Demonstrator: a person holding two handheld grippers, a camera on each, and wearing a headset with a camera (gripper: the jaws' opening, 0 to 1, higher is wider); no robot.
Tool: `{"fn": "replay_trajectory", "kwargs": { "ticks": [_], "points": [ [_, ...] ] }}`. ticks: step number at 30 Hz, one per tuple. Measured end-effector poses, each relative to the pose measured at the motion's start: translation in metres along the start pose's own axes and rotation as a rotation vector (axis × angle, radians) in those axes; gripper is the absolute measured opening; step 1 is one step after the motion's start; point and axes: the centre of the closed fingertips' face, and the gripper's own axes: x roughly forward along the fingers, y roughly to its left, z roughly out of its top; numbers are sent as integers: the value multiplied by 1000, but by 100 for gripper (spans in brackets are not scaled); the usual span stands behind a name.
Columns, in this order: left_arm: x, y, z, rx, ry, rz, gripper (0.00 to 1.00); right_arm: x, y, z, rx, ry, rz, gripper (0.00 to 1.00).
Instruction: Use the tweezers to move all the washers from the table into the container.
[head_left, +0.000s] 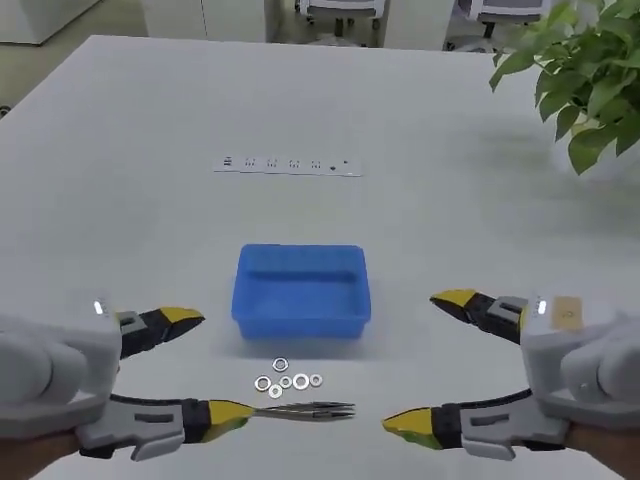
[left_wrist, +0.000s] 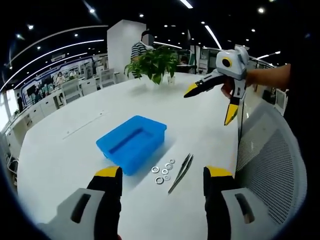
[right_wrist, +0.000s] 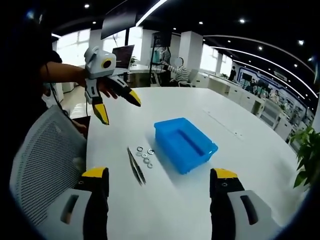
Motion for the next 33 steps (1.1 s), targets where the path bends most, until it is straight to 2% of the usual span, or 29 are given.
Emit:
{"fn": "replay_trajectory", "kwargs": {
  "ticks": [9,14,19,25,33],
  "points": [
    [6,-3,-10,29,38,-43,61,13,5,-3,-45,24,65,77],
    [10,-3,-15,53,68,-57,56,20,10,-8,-70,49,105,68],
    [13,-2,-18,63,75,-76,48,26,15,-10,-96,62,143,61],
    [19,-3,-28,81,100,-105,40,35,21,-16,-132,90,187,56],
    [28,-3,-41,137,151,-148,30,46,27,-22,-182,114,240,47]
  ]
}}
